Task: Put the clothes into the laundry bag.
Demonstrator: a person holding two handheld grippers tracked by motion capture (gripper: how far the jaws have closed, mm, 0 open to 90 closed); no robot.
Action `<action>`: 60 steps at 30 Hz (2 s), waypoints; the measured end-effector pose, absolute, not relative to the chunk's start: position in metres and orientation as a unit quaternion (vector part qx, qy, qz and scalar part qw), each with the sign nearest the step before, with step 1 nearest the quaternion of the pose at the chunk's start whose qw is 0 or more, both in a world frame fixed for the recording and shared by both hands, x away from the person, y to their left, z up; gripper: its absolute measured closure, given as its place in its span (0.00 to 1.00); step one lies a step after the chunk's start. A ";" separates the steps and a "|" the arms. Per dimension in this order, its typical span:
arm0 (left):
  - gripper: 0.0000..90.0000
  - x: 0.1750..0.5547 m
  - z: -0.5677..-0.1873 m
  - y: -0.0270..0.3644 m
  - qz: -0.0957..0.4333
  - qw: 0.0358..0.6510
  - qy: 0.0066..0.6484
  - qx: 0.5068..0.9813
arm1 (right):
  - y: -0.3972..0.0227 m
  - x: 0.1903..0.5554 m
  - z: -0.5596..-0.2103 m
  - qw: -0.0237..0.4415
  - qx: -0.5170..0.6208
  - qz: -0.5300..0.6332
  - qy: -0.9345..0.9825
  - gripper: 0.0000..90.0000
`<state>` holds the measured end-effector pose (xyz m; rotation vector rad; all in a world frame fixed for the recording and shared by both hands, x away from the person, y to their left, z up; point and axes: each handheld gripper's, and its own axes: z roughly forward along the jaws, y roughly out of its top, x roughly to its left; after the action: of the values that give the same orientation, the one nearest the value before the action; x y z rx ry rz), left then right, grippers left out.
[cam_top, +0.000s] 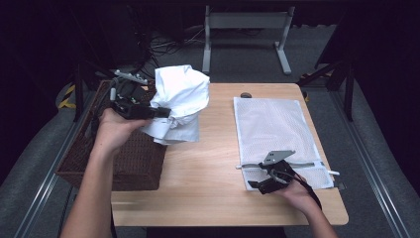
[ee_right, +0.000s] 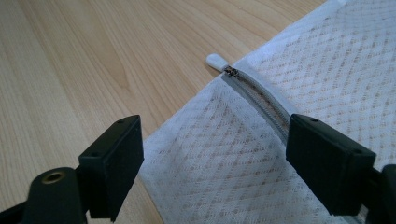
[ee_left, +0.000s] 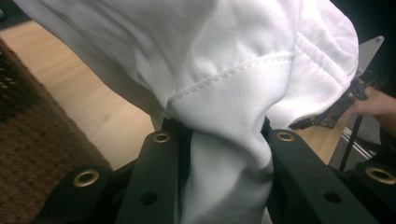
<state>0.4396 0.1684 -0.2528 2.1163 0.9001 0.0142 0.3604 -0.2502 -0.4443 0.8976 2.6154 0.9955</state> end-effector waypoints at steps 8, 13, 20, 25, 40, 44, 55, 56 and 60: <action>0.83 0.453 -0.288 0.138 -0.029 0.360 0.356 0.862 | -0.252 0.361 -0.445 0.102 0.305 0.337 0.885 0.22; 0.83 0.460 -0.308 0.126 -0.033 0.325 0.358 0.875 | -0.252 0.361 -0.445 0.100 0.303 0.338 0.885 0.22; 0.82 0.469 -0.334 0.110 -0.045 0.285 0.366 0.884 | -0.253 0.361 -0.445 0.099 0.303 0.337 0.886 0.22; 0.82 0.477 -0.352 0.093 -0.050 0.241 0.370 0.896 | -0.252 0.361 -0.445 0.099 0.303 0.337 0.886 0.22; 0.52 0.483 -0.386 0.069 -0.013 0.144 0.377 0.915 | -0.254 0.361 -0.446 0.097 0.303 0.337 0.886 0.22; 0.41 0.481 -0.381 0.071 0.004 0.153 0.372 0.916 | -0.253 0.361 -0.446 0.096 0.303 0.338 0.886 0.22; 0.25 0.466 -0.340 0.076 0.045 0.237 0.351 0.905 | -0.254 0.360 -0.445 0.097 0.302 0.341 0.885 0.22; 0.27 0.463 -0.338 0.074 0.048 0.245 0.346 0.905 | -0.255 0.360 -0.444 0.097 0.303 0.341 0.885 0.22; 0.40 0.449 -0.334 0.063 0.048 0.282 0.315 0.905 | -0.258 0.359 -0.442 0.101 0.307 0.342 0.882 0.22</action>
<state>0.4490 0.0628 -0.3342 2.4243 0.8441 0.1273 0.3592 -0.2583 -0.4424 0.9066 2.6076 1.0108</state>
